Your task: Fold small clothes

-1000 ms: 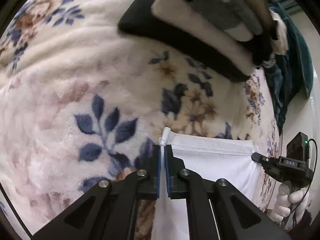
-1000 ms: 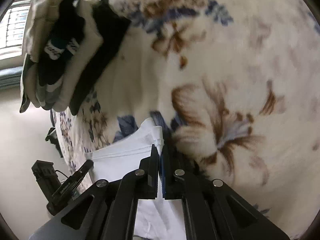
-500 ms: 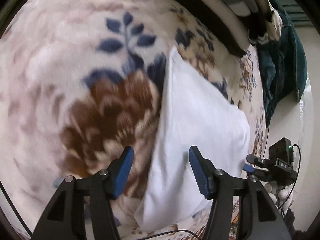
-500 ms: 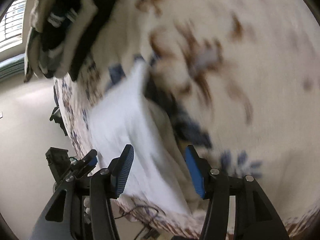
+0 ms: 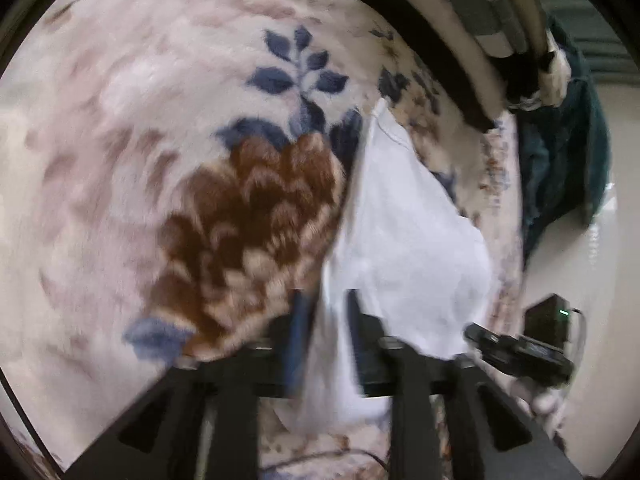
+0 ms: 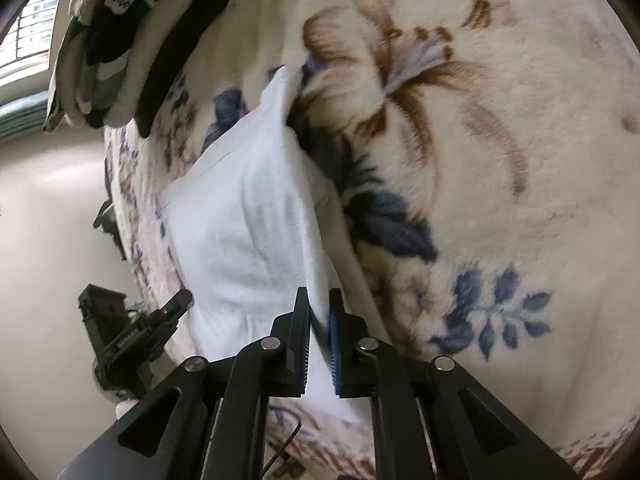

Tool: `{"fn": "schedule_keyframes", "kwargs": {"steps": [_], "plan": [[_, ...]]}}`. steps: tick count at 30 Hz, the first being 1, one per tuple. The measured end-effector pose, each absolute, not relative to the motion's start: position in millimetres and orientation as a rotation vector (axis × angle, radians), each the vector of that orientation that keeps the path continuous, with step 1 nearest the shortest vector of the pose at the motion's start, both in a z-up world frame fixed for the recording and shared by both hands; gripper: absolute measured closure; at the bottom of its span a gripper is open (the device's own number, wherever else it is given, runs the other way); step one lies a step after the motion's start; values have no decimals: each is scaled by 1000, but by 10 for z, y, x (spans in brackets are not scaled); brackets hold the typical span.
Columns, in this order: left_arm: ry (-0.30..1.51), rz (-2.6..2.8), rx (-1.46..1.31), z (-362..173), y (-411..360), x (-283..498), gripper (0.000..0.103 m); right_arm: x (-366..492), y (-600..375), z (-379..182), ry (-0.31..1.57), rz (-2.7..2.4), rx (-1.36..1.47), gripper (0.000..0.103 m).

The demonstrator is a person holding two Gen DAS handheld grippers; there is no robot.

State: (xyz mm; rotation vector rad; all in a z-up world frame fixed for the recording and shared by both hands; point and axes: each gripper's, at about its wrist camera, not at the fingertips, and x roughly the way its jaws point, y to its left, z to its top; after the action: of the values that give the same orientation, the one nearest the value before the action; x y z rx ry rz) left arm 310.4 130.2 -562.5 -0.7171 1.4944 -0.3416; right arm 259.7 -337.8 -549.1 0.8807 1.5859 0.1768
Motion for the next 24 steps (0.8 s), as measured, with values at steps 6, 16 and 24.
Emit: {"fn": "schedule_keyframes", "kwargs": {"steps": [6,16,24], "plan": [[1569,-379,-746,-5686,1200,2722,61,2476,-3510,-5507,1610,191,958,51],[1504,-324,-647,-5647,1011,2476,93,1949,-3218,-5585,1690,210,904,89],[1511,-306,-671,-5649,1305,2607,80,1983,-3182,-5608,1724,185,847,94]]}}
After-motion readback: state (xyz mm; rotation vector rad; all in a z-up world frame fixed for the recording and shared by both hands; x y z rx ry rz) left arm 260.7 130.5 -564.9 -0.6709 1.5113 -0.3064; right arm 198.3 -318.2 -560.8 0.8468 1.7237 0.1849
